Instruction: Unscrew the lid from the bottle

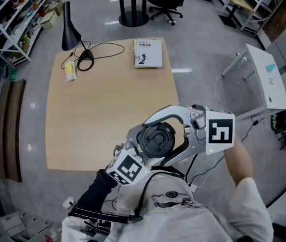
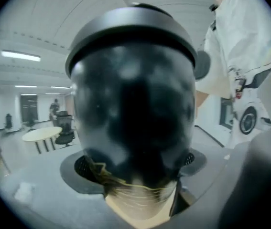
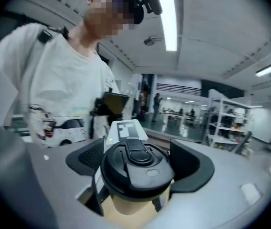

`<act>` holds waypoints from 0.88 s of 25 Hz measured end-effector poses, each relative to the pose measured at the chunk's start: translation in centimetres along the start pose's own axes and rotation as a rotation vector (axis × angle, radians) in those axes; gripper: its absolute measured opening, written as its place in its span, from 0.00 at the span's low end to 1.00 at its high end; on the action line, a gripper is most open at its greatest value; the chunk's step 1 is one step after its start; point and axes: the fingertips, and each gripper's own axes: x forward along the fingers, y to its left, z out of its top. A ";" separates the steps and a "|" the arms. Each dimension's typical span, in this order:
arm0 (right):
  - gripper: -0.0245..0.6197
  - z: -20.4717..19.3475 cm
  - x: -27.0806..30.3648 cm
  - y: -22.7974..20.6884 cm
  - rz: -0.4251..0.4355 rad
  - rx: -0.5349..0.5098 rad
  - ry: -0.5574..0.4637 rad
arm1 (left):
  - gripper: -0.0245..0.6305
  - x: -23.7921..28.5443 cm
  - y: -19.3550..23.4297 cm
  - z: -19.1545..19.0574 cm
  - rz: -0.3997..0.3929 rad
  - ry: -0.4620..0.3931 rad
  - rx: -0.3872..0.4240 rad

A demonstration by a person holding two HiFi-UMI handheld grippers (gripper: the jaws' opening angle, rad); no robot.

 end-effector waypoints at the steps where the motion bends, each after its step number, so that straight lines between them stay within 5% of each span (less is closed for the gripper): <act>1: 0.71 0.7 0.0 1.2 0.121 -0.022 -0.019 | 0.67 -0.4 -1.6 0.5 -0.096 -0.014 0.019; 3: 0.70 2.2 -0.2 3.0 0.339 -0.042 -0.073 | 0.67 -1.1 -4.2 1.2 -0.246 -0.034 0.048; 5: 0.74 3.0 0.0 2.9 0.388 0.013 -0.100 | 0.67 -1.5 -5.0 1.6 -0.296 -0.045 0.037; 7: 0.92 2.6 0.1 1.0 0.217 0.119 -0.044 | 0.67 -1.5 -3.6 1.6 -0.226 -0.051 -0.010; 12: 0.95 0.9 1.4 -3.8 -0.416 0.289 -0.025 | 0.67 -3.1 4.0 0.0 0.182 0.004 -0.091; 15: 0.89 1.2 2.4 -6.1 -0.552 0.273 -0.104 | 0.67 -3.6 4.8 0.0 0.212 0.018 -0.063; 16: 0.80 1.6 2.6 -6.0 -0.521 0.248 -0.124 | 0.67 -3.6 4.2 0.1 0.172 0.015 -0.050; 18: 0.79 1.8 2.8 -4.0 -0.354 0.165 -0.097 | 0.67 -3.3 1.9 0.6 0.033 -0.009 -0.017; 22: 0.79 2.2 2.2 2.4 0.170 0.001 -0.072 | 0.67 -3.5 -4.7 1.7 -0.338 -0.034 0.082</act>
